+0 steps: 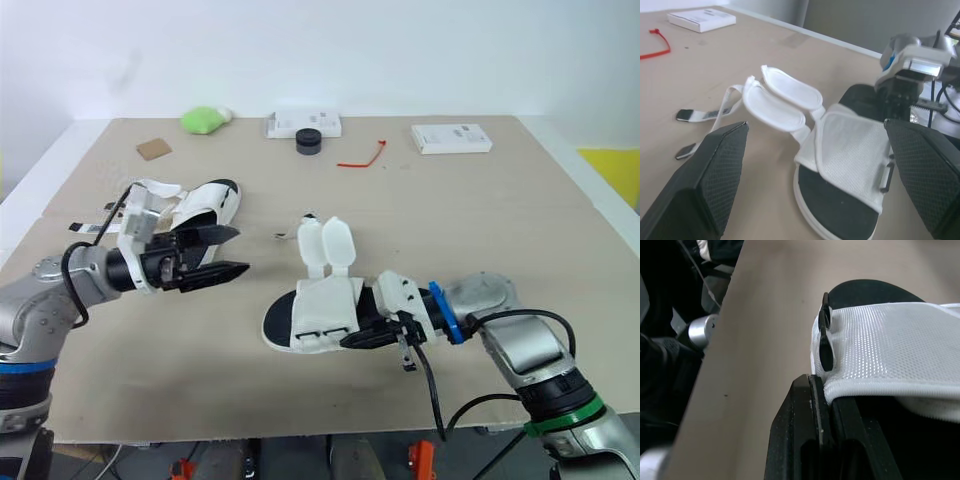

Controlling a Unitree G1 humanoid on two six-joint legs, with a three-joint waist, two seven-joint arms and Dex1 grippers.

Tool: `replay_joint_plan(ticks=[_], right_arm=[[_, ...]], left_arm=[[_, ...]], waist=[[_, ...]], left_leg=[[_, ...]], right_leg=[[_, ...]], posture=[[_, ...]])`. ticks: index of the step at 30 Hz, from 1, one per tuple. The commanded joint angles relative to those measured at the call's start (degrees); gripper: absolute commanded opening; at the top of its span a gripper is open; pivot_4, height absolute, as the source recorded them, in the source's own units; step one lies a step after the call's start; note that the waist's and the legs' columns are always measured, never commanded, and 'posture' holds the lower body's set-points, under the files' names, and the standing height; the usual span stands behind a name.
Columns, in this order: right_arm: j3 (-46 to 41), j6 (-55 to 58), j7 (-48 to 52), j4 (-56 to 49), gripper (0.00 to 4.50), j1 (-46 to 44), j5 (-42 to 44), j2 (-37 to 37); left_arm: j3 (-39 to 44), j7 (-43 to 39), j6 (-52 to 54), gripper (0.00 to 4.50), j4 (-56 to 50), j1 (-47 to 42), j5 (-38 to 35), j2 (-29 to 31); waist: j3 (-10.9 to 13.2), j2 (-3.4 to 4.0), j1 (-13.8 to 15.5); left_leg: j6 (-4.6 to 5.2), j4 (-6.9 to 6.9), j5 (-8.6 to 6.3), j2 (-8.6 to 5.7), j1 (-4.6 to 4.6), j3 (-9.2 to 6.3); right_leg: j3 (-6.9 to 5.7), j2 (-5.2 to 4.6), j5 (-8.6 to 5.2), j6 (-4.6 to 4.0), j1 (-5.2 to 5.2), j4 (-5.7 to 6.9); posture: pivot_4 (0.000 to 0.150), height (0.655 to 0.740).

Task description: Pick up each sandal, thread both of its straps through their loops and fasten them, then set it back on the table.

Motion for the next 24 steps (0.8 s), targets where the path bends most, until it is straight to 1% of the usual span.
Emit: replay_joint_plan(ticks=[1, 3, 6, 9, 11, 20, 23, 24], right_arm=[[1.34, -3.97, 2.11, 3.1, 0.06, -1.11, -2.85, 0.87], [1.7, -4.16, 2.69, 3.74, 0.06, -1.2, -2.9, 1.48], [1.83, -5.81, 2.29, 7.44, 0.06, -2.72, -4.61, 2.8], [0.78, -5.39, 0.92, 12.68, 0.06, -6.31, -4.89, 4.82], [-0.05, -4.3, 0.59, 14.27, 0.06, -7.72, -4.32, 5.59], [-1.3, -0.84, 0.07, 13.97, 0.06, -7.99, -2.96, 6.11], [-1.96, 3.14, -0.23, 14.01, 0.06, -8.18, -1.02, 6.52], [-2.45, 4.49, -0.78, 14.73, 0.06, -8.57, -0.34, 6.98]], left_arm=[[1.32, 0.59, 1.27, 4.5, -3.34, 0.14, -2.05, 1.23], [1.12, 0.84, 1.54, 4.5, -3.76, 0.43, -2.05, 1.41], [0.84, 1.45, 1.63, 4.5, -3.82, 0.38, -1.81, 1.27], [0.31, 1.69, 1.73, 4.5, -3.87, 0.2, -2.17, 0.75], [-0.19, 1.93, 1.55, 4.5, -3.53, -0.04, -1.87, 0.39], [-1.08, 2.59, 1.38, 4.5, -3.14, -0.34, -1.94, -1.11], [-3.13, 1.37, -0.3, 4.5, -2.55, 0.55, 1.42, 0.35], [-4.56, 0.72, -3.08, 4.5, -1.82, 0.96, 4.58, 1.18]], waist=[[0.01, -0.09, 0.08], [0.01, -0.1, 0.12], [0.0, -0.12, 0.03], [0.01, -0.13, -0.07], [0.01, -0.13, -0.02], [0.03, -0.16, 0.39], [0.03, -0.16, 0.4], [0.03, -0.16, 0.4]], left_leg=[[-0.01, 0.0, 0.01, 0.0, 0.0, -0.01], [-0.01, 0.0, 0.01, 0.02, 0.0, -0.01], [-0.01, -0.03, 0.01, 0.07, 0.02, -0.01], [-0.01, -0.03, 0.01, 0.17, 0.08, -0.02], [0.02, -0.02, 0.1, 0.18, 0.1, -0.07], [-0.01, -0.01, 0.25, 0.14, 0.08, -0.07], [-0.01, -0.01, 0.25, 0.14, 0.08, -0.07], [-0.01, -0.01, 0.25, 0.14, 0.08, -0.07]], right_leg=[[-0.01, 0.0, 0.0, 0.0, 0.0, 0.0], [-0.01, 0.02, 0.0, -0.01, 0.01, 0.0], [-0.01, 0.09, 0.01, 0.01, -0.01, 0.04], [0.0, 0.22, 0.08, -0.11, -0.03, 0.1], [0.02, 0.27, 0.15, -0.21, -0.06, 0.16], [0.06, 0.25, 0.17, -0.21, -0.14, 0.34], [0.07, 0.26, 0.16, -0.21, -0.16, 0.37], [0.07, 0.26, 0.16, -0.22, -0.17, 0.37]], posture=[[0.15, 0.74], [0.15, 0.74], [0.15, 0.74], [0.15, 0.74], [0.15, 0.74], [0.15, 0.74], [0.15, 0.74], [0.15, 0.74]])
